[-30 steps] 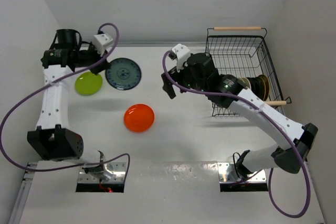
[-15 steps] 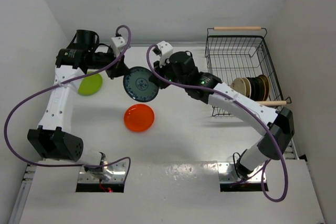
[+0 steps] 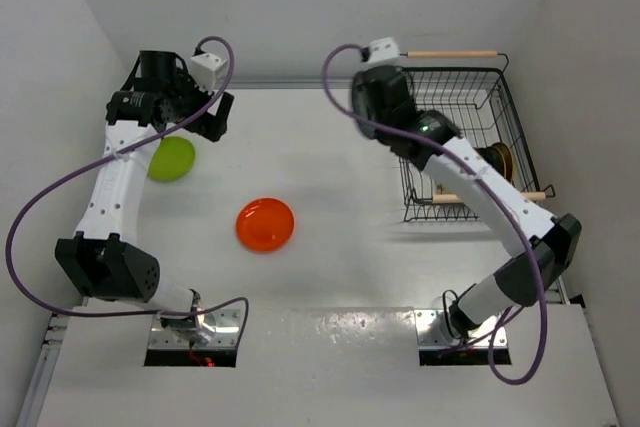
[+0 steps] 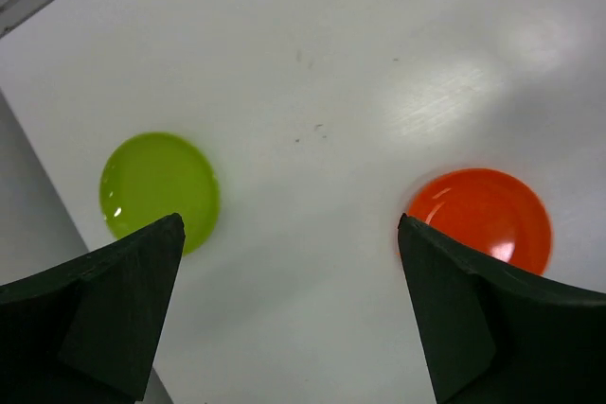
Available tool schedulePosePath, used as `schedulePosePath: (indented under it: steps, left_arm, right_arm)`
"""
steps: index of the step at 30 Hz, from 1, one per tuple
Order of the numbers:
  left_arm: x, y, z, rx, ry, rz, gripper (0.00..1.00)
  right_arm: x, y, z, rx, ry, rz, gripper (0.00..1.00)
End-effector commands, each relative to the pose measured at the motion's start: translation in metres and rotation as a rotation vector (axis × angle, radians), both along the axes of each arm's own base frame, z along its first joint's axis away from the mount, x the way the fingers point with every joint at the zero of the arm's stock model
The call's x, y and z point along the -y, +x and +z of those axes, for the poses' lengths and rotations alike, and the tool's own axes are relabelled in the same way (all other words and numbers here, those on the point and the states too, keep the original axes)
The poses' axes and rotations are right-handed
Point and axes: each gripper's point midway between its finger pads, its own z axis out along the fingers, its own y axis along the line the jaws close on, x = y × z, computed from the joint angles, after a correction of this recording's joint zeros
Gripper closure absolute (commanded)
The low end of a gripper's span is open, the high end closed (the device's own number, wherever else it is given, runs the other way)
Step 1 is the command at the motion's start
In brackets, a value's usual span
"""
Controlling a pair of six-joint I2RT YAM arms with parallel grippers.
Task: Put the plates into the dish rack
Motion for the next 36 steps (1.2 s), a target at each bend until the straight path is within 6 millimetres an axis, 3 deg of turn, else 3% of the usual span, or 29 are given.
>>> schedulePosePath:
  steps: [1, 3, 4, 7, 9, 11, 12, 18, 22, 27, 31, 33, 34, 35, 36]
  left_arm:
    - [-0.031, 0.011, -0.027, -0.038, 0.087, 0.152, 0.0]
    - [-0.021, 0.007, -0.049, -0.092, 0.093, 0.103, 0.09]
    - [-0.018, 0.0, -0.073, -0.158, 0.109, 0.082, 0.13]
    - [-0.008, -0.012, -0.109, -0.264, 0.132, 0.022, 0.26]
    - [-0.003, -0.021, -0.138, -0.354, 0.139, -0.01, 0.26]
    - [0.001, -0.028, -0.154, -0.406, 0.14, -0.038, 0.26]
    - [0.003, -0.033, -0.167, -0.45, 0.132, -0.048, 0.26]
    - [0.01, -0.044, -0.209, -0.58, 0.126, -0.085, 0.22]
    - [0.016, -0.05, -0.224, -0.632, 0.098, -0.105, 0.22]
    - [0.025, -0.054, -0.237, -0.67, 0.071, -0.142, 0.22]
    - [0.029, -0.059, -0.255, -0.716, 0.094, -0.166, 0.22]
    - [0.029, -0.064, -0.262, -0.739, 0.107, -0.171, 0.22]
    - [0.03, -0.063, -0.267, -0.745, 0.108, -0.171, 0.22]
    - [0.03, -0.063, -0.267, -0.745, 0.108, -0.171, 0.22]
    - [0.032, -0.066, -0.273, -0.767, 0.113, -0.18, 0.22]
  right_arm:
    - [0.146, 0.002, 0.036, 0.035, -0.269, -0.412, 1.0]
    - [0.169, 0.001, 0.009, -0.075, -0.347, -0.438, 1.0]
    - [0.193, 0.005, -0.007, -0.133, -0.353, -0.475, 1.0]
    - [0.214, 0.002, -0.051, -0.269, -0.366, -0.48, 1.0]
    - [0.222, 0.002, -0.073, -0.312, -0.365, -0.471, 1.0]
    - [0.223, 0.005, -0.085, -0.326, -0.354, -0.462, 1.0]
    - [0.229, 0.002, -0.102, -0.369, -0.36, -0.462, 1.0]
    - [0.24, -0.009, -0.148, -0.471, -0.367, -0.496, 1.0]
    - [0.239, -0.02, -0.182, -0.535, -0.339, -0.488, 1.0]
    - [0.236, -0.03, -0.209, -0.596, -0.292, -0.49, 1.0]
    - [0.234, -0.03, -0.212, -0.606, -0.29, -0.487, 1.0]
    - [0.232, -0.029, -0.208, -0.604, -0.281, -0.475, 0.87]
    - [0.231, -0.025, -0.199, -0.587, -0.267, -0.473, 0.74]
    - [0.227, -0.025, -0.197, -0.586, -0.259, -0.457, 0.74]
    - [0.227, -0.024, -0.194, -0.581, -0.257, -0.456, 0.58]
